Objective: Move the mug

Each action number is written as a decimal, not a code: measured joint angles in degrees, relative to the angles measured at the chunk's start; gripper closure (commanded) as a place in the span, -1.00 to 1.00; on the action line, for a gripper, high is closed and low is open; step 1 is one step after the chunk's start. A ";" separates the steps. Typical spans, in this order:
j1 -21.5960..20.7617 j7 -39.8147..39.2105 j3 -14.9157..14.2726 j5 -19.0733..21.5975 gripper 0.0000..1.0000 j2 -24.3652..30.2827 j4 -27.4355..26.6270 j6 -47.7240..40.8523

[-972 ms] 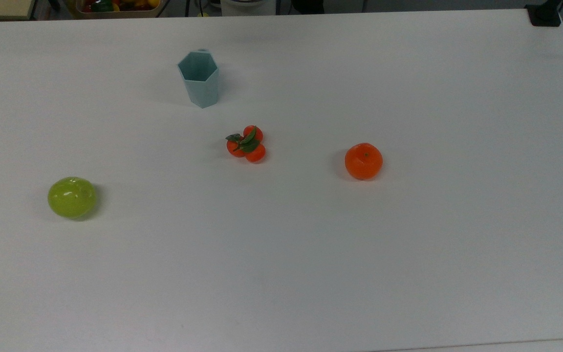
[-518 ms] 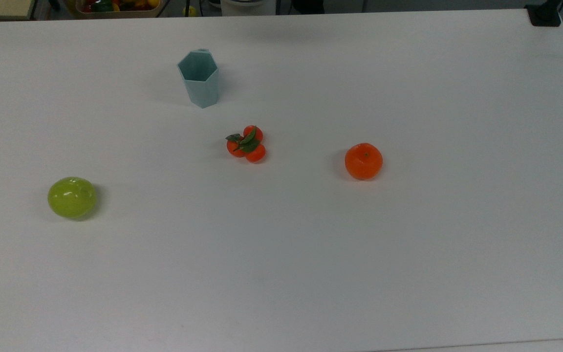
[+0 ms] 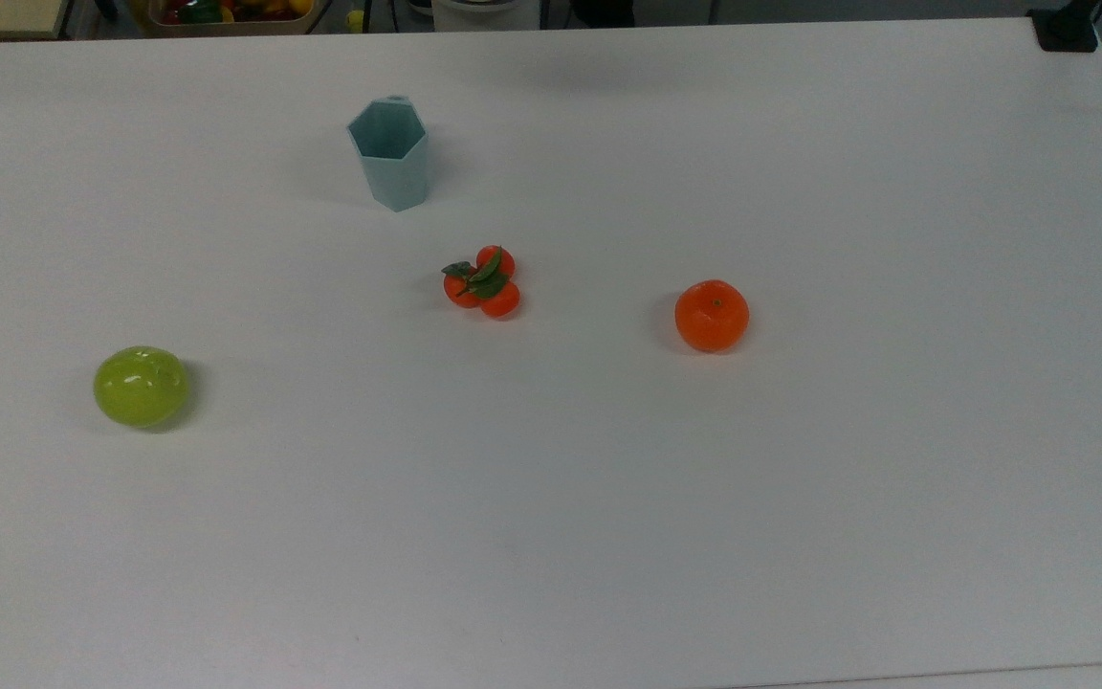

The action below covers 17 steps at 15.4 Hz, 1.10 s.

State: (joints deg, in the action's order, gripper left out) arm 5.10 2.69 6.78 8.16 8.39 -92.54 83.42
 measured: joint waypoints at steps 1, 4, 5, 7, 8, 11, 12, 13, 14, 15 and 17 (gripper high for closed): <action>-1.09 0.02 0.00 -1.56 -1.00 -0.59 0.00 0.97; -3.03 0.26 -0.06 -3.53 -1.00 -2.25 -0.01 4.25; -3.18 0.26 -0.16 -3.62 -1.00 -2.85 -0.01 5.65; -3.89 0.26 -1.10 -3.63 -1.00 -3.93 -0.01 8.75; -4.72 0.21 -2.12 -3.63 -1.00 -4.36 -0.01 9.84; -7.72 -0.74 -5.62 -3.63 -1.00 -5.20 -0.01 10.78; -8.55 -1.51 -6.68 -3.63 -1.00 -5.27 -0.01 10.79; -9.15 -2.10 -7.50 -3.59 -1.00 -5.29 -0.01 10.79; -9.26 -2.34 -7.79 -3.53 -1.00 -5.29 -0.01 10.79; -9.27 -2.43 -7.94 -3.52 -1.00 -5.29 -0.01 10.79; -9.26 -2.52 -8.11 -3.49 -1.00 -5.29 -0.01 10.79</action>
State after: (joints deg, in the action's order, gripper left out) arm -4.16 0.17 -1.33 4.67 3.10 -92.55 94.21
